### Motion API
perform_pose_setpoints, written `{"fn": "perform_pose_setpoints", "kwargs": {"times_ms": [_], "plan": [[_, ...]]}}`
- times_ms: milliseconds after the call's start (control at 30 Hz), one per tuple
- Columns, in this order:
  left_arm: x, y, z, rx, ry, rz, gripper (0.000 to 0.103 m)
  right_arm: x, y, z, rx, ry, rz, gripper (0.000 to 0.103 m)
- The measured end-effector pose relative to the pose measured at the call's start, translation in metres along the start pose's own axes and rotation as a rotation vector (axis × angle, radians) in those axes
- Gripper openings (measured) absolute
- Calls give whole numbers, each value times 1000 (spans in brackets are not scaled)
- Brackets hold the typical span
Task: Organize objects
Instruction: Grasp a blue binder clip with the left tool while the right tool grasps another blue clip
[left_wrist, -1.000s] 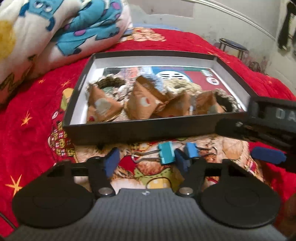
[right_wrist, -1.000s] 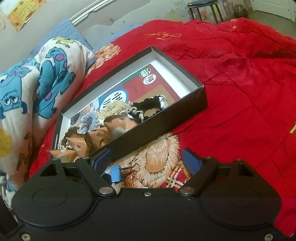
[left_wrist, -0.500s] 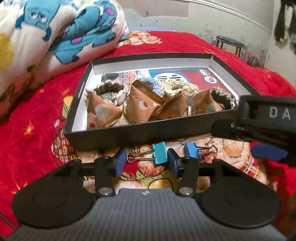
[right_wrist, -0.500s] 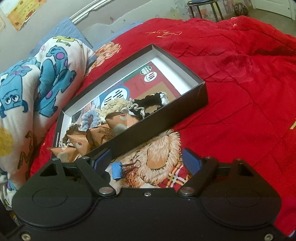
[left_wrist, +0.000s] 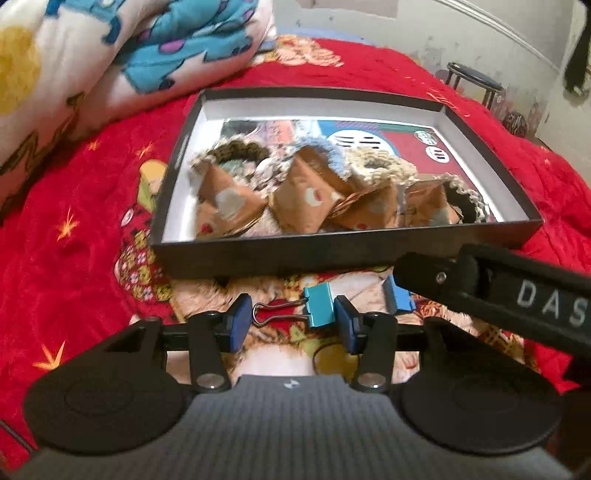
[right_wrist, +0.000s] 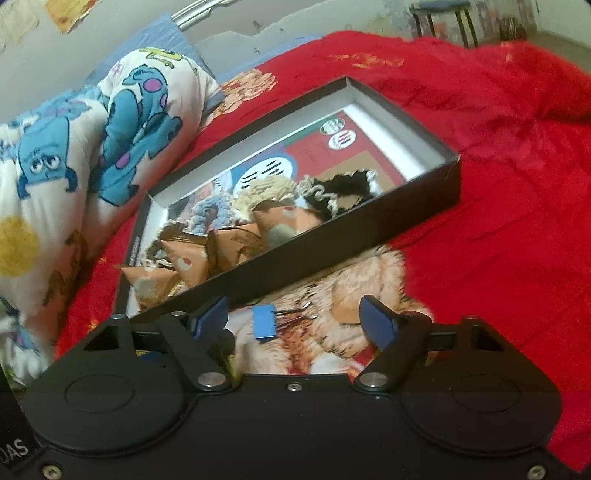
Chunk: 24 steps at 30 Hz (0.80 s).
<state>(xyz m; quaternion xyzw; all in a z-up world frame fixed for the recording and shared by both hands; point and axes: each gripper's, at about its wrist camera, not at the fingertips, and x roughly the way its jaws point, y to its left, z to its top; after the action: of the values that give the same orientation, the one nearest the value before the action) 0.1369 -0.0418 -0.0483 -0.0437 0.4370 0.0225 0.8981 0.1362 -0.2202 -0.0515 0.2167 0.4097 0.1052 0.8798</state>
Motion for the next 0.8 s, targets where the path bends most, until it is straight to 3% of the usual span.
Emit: {"fn": "perform_pose_setpoints", "kwargs": {"times_ms": [167, 367, 800], "plan": [[3, 14, 6, -24, 54, -1, 52, 6, 13, -4, -78, -11, -3, 79], [2, 9, 6, 69, 62, 19, 54, 13, 16, -6, -100, 8, -37, 71], [-3, 23, 10, 9, 94, -16, 53, 15, 13, -5, -93, 21, -53, 67]]}}
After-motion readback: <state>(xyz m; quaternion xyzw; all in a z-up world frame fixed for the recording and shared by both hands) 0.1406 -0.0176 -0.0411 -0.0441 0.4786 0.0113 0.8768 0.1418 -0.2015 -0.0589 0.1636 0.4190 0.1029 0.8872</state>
